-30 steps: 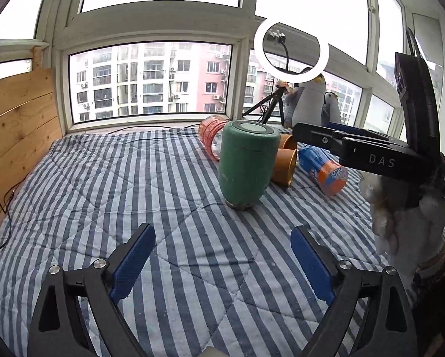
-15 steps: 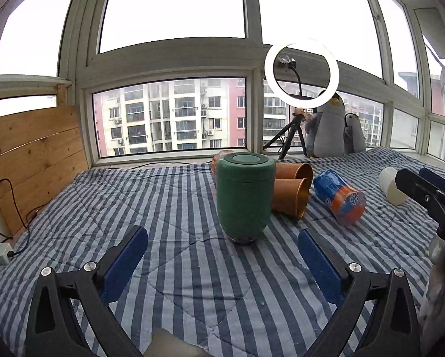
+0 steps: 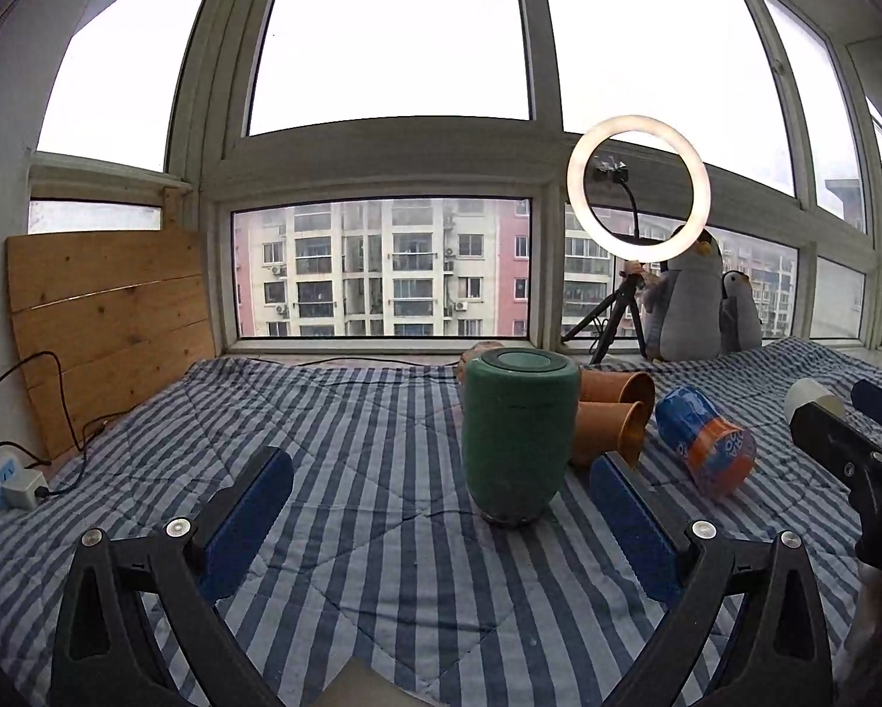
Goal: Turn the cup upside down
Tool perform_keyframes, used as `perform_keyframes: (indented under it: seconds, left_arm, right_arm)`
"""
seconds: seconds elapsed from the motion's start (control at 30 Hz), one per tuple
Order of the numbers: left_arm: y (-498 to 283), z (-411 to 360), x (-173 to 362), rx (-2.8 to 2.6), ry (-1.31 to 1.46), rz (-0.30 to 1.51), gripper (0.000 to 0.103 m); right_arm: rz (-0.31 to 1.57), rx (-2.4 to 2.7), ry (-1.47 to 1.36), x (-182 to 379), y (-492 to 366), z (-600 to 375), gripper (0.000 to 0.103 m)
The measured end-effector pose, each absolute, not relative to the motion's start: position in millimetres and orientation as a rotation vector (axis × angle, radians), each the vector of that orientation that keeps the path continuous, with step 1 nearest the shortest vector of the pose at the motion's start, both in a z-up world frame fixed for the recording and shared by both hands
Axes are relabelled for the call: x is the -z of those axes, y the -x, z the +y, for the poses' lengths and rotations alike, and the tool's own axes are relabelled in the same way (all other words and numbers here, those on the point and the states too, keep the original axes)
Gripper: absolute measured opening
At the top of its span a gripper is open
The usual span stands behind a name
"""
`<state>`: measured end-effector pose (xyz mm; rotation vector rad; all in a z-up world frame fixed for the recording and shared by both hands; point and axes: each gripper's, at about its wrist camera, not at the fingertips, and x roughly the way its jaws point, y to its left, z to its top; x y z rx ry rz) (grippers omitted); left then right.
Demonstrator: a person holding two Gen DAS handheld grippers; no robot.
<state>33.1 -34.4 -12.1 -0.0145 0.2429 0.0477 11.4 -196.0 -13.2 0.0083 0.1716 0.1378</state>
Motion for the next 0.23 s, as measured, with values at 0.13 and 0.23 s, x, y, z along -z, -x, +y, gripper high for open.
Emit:
perform_keyframes:
  seconds: [0.13, 0.23]
  left_arm:
    - [-30.2, -33.9, 12.0, -0.035, 0.017, 0.233, 0.102]
    - [-32.6, -40.8, 13.3, -0.029, -0.018, 0.246, 0.102]
  right_arm:
    - [0.190, -0.146, -0.041, 14.6, -14.4, -201.8, 0.102]
    - [0.214, -0.151, -0.069, 16.1, -19.6, -206.7, 0.102]
